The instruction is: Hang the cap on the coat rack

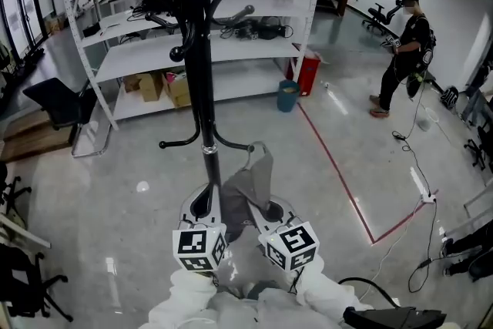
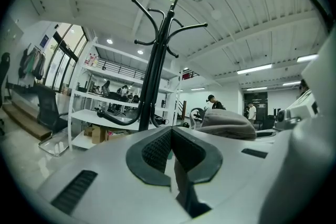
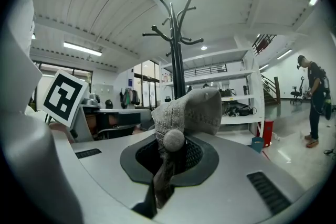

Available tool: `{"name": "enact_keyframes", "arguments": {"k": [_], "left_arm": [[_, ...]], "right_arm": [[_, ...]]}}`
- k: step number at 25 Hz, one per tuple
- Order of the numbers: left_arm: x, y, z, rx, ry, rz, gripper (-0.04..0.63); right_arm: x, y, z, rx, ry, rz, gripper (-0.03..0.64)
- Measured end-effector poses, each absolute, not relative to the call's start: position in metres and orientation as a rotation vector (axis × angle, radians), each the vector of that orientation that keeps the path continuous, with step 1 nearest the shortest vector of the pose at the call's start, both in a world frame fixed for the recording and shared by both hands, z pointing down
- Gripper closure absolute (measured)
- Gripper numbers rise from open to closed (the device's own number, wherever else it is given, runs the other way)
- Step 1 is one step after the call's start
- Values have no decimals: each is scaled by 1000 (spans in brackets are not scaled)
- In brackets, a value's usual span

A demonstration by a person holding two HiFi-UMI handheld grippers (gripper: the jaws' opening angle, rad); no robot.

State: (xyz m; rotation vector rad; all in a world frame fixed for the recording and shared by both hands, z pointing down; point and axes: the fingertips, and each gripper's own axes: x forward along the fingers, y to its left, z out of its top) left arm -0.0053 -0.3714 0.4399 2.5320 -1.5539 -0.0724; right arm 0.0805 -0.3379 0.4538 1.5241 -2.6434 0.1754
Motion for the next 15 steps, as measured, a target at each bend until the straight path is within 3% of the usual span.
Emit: {"name": "enact_keyframes", "arguments": {"k": [15], "left_arm": [[-10, -385, 455, 2457, -1655, -2, 595]], "right_arm": [[90, -373, 481, 1408, -2754, 410, 595]]}}
